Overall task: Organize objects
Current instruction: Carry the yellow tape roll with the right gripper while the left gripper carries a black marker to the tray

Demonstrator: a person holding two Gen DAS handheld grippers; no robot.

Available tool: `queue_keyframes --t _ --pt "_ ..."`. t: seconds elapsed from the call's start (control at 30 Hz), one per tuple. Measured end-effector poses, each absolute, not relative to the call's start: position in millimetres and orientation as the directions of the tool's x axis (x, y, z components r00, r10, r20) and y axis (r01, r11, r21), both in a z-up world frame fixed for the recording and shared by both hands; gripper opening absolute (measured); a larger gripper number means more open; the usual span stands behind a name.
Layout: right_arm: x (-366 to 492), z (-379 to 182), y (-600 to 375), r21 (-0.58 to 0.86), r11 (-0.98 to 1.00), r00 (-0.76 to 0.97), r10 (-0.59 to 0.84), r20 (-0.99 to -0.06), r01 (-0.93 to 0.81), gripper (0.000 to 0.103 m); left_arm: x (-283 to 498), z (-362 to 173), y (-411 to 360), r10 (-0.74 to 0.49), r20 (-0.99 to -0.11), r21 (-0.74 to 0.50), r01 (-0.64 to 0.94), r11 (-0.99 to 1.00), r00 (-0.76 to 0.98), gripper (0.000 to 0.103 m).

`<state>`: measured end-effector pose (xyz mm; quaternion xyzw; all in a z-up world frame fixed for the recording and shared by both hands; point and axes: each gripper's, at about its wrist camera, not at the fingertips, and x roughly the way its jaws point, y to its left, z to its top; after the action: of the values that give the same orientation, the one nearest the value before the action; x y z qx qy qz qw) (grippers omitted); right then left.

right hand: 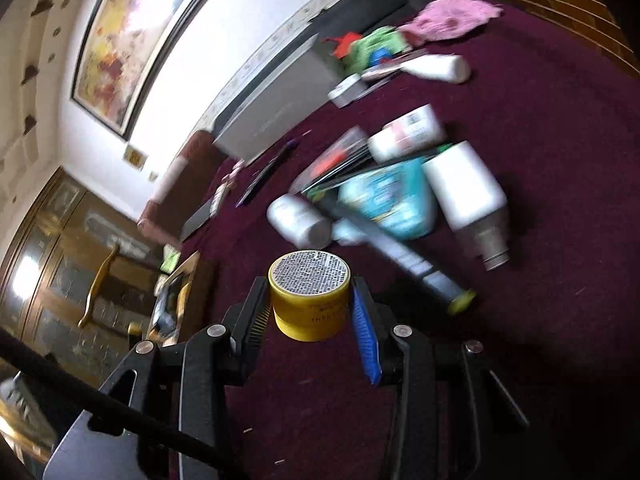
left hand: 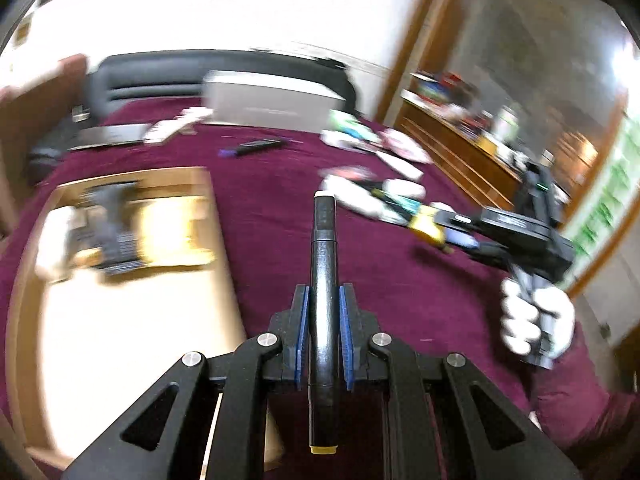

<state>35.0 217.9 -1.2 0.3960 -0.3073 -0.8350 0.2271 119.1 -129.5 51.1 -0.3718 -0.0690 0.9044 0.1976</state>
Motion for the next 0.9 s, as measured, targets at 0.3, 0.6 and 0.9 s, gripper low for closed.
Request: queue_keyframes --t 0.3,0.6,0.9 --pt "39.2 41.9 86.7 0.650 -0.681 -0.441 -0.724 -0.531 0.336 0.039 102.3 29.0 -218.4 0.231 -0.726 -0.230 -0.087 -0.969 -0.647 0.012" --pt "31.1 21.6 -46.5 0.521 -0.720 -0.320 -0.681 -0.659 0.459 0.039 61.6 3.2 -256.7 0.182 -0.815 -0.215 -0.004 -0.977 -0.550 0.012" --pt "30.3 -5.5 -91.8 0.334 -0.788 -0.332 -0.544 -0.770 0.518 0.039 32.4 -14.7 -252.8 0.160 -0.860 -0.197 0.028 -0.980 -0.485 0.012"
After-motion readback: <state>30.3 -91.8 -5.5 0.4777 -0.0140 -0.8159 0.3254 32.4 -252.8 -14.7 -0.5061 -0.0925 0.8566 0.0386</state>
